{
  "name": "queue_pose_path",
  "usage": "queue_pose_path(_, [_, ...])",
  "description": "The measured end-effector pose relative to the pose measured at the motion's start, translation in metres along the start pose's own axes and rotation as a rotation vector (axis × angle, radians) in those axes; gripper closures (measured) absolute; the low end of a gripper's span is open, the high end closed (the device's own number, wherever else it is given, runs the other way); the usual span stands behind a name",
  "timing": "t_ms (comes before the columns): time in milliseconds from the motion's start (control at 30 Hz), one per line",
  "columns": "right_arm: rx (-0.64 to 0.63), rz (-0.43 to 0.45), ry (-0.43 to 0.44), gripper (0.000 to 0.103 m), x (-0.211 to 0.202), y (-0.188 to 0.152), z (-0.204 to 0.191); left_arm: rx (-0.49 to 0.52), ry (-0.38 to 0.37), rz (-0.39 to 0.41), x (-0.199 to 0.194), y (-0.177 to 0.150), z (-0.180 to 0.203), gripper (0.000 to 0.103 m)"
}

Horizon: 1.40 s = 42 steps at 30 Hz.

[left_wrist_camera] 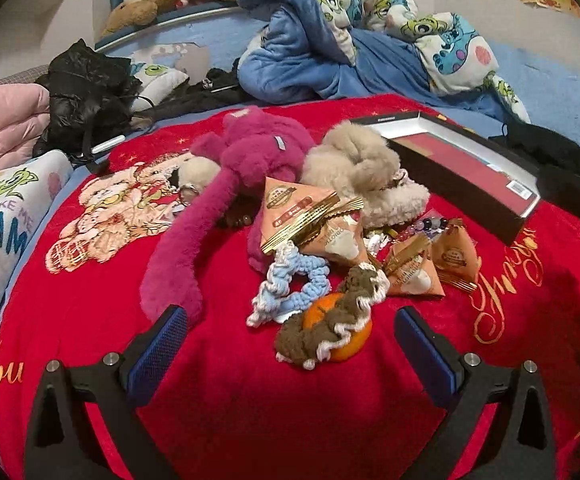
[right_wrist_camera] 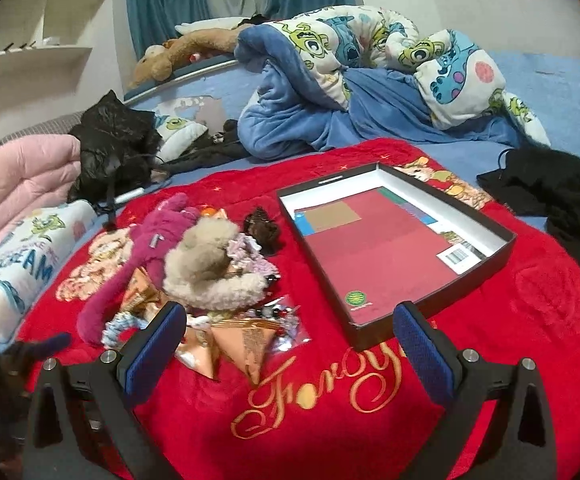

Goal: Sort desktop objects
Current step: 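Reach the left gripper toward the brown knitted scrunchie in the pile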

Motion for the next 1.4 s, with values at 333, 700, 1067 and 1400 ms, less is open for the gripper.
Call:
queue_pose_path(333, [-0.007,-0.022,0.020,0.000,0.005,-0.005,-0.007,-0.009,-0.006,-0.032,0.012,-0.001,0.000,0.013])
queue_pose_path(700, [0.032,-0.083,-0.021,0.000,0.013,-0.017,0.012,0.013,-0.073,-0.032,0.007,-0.001,0.010,0.058])
queue_pose_path(1067, [0.033,-0.079,0.024,0.000,0.011,-0.018,0.006,-0.025,-0.121,-0.015,-0.005,0.001,0.008,0.092])
queue_pose_path(1400, [-0.043,-0.077,0.064,0.000,0.011,-0.018,-0.013,-0.086,-0.082,0.047,-0.032,0.003,-0.018,0.093])
Point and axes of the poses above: each gripper's, at about its wrist camera, not at the fingertips, and x roughly the way its jaws point, z to its right, y to its top, the point moved 9 cm from there along x, roughly the way its jaws point, and after that the axes turned 7 degrees about -x, right-handed, at the moved point
